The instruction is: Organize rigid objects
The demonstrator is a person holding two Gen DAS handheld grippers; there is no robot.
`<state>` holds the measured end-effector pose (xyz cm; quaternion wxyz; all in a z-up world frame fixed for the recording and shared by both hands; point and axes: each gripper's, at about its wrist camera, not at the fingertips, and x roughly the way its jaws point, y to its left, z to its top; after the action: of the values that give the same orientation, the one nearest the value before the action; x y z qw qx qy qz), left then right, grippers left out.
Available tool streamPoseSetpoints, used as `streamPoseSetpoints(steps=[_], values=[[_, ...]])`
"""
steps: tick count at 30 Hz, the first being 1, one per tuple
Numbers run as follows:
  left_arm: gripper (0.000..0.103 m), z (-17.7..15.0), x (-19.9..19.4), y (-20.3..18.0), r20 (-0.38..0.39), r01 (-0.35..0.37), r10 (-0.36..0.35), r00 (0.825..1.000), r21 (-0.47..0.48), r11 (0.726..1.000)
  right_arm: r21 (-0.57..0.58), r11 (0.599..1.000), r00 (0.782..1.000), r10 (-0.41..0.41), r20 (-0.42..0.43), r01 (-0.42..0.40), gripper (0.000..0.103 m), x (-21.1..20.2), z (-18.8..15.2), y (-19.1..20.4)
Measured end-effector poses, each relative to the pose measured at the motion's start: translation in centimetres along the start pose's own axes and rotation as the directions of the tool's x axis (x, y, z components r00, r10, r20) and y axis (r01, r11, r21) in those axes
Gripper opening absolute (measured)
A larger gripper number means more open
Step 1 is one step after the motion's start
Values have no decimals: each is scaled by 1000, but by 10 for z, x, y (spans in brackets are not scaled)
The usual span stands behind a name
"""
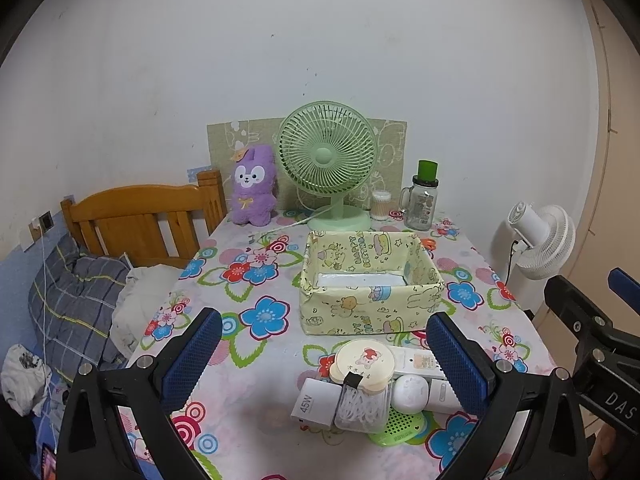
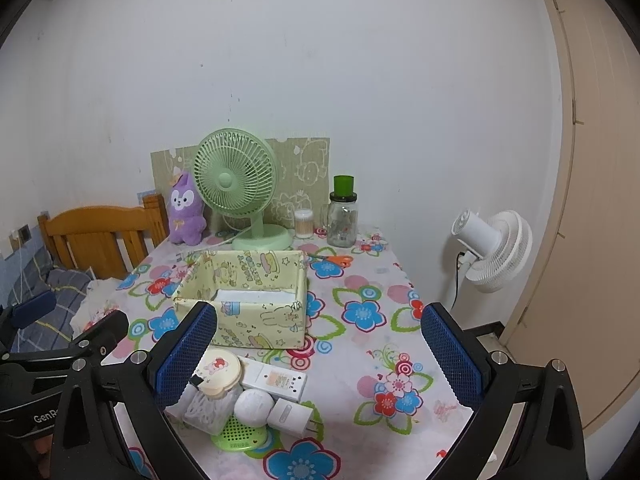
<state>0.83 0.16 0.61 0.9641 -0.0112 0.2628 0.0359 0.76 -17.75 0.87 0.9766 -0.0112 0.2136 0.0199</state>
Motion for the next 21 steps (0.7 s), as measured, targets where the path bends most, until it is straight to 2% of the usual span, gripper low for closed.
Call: streamPoseSetpoints(steps=[21], values=[[103, 2, -5, -1, 19, -9, 9, 1000, 3, 1000, 6, 1000, 1000, 5, 16, -5, 103, -2, -1, -4]])
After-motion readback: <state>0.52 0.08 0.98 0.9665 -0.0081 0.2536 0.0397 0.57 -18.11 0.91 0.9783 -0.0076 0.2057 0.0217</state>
